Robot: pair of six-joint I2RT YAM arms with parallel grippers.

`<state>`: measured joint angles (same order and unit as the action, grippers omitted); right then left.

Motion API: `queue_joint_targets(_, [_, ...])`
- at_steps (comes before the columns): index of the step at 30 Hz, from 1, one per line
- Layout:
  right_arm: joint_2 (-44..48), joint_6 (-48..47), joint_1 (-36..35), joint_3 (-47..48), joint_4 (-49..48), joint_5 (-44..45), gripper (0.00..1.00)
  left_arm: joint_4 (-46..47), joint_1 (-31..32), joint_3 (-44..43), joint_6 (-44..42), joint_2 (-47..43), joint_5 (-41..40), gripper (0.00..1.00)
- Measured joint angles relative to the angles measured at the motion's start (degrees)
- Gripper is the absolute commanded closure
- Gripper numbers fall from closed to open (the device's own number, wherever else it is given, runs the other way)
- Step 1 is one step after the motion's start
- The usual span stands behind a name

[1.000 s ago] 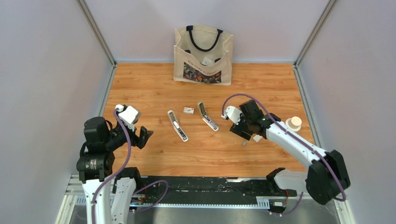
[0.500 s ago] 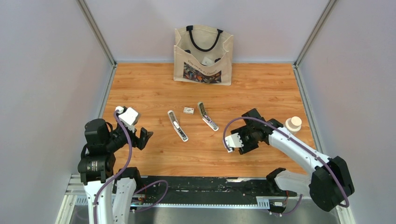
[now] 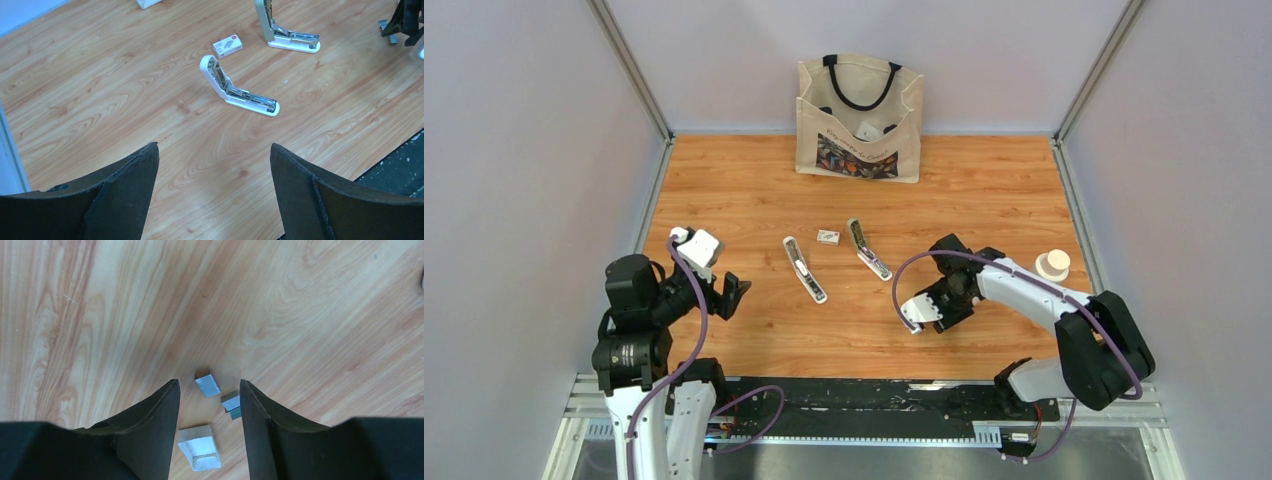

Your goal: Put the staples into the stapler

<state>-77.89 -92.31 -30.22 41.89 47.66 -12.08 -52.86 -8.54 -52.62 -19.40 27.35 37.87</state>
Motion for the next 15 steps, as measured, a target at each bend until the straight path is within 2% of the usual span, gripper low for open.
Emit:
queue_joint_targets(5, [-1.7, -0.8, 0.0, 0.3, -0.4, 1.4, 0.5, 0.0, -0.2, 0.3, 0.0, 0.0, 0.1, 0.11])
queue_joint_targets(15, [-4.8, -2.1, 0.0, 1.8, -0.5, 4.4, 0.63, 0.0, -0.5, 0.5, 0.0, 0.0, 0.2, 0.1])
